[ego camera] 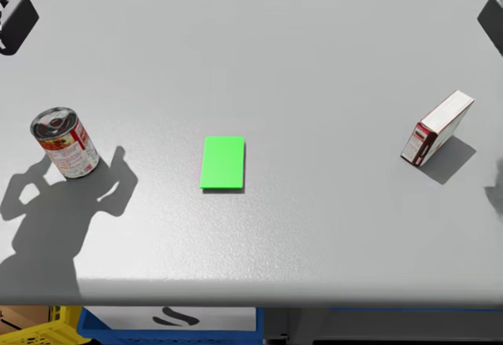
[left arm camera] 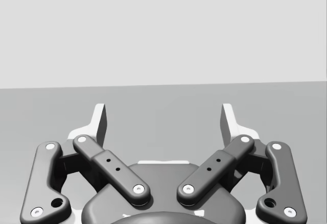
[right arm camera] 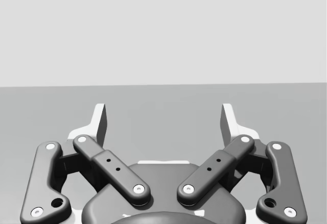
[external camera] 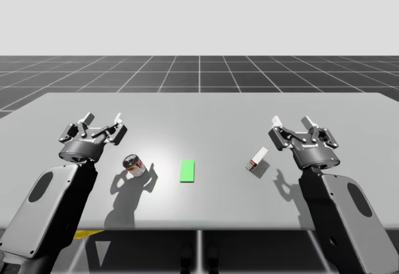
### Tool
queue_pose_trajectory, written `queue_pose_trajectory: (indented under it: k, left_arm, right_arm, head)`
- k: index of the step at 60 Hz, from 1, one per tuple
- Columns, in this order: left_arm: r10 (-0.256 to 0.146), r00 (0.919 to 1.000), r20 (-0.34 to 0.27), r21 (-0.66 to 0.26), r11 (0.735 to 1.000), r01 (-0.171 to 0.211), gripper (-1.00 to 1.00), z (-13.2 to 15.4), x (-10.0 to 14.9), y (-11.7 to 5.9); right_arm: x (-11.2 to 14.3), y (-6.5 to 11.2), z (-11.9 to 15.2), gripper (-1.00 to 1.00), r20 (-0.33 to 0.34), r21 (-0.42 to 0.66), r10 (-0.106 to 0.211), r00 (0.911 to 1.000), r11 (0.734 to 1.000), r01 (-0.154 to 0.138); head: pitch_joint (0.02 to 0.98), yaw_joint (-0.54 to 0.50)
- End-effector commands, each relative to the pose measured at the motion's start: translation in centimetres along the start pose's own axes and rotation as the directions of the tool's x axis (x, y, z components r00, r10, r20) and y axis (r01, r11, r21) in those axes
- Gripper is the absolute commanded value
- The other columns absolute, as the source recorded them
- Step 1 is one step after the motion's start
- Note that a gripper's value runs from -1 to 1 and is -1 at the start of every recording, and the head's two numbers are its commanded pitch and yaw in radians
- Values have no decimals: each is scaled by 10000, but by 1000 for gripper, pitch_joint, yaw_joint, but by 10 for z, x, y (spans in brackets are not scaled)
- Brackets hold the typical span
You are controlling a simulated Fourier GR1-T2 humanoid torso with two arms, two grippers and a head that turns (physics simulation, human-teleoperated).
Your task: Look at the card. If it is red, pick the object on the left. If it is green, pick the object on the right.
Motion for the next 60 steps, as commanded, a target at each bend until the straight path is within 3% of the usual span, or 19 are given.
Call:
queue_pose_trajectory:
  k: [1,18,29,49,60]
  left_arm:
    - [9,10000,-1,-9,10000,-9,-1000,0,0,0]
    - [-11,10000,-55,-59,10000,10,-1000,0,-2,-4]
    - [-17,10000,-74,-85,10000,17,-1000,0,-4,-5]
    - [-3,9999,-120,-66,10000,2,-1000,0,-5,-5]
    - [-26,9997,-224,-85,10000,25,-1000,0,-7,-6]
  right_arm:
    - [0,-1,0,-1000,-11,16,17,10000,10000,-17]
    - [0,-3,-1,-1000,-24,29,-31,10000,10000,32]
    - [0,-3,-1,-1000,-59,63,-59,10000,10000,59]
    - [3,-2,0,-1000,-207,344,-130,9997,9993,137]
    - [9,3,14,-1000,-503,966,-480,9976,9939,527]
  head:
    - [884,-27]
    - [880,-248]
    - [879,-335]
    - [853,-326]
    - [851,-331]
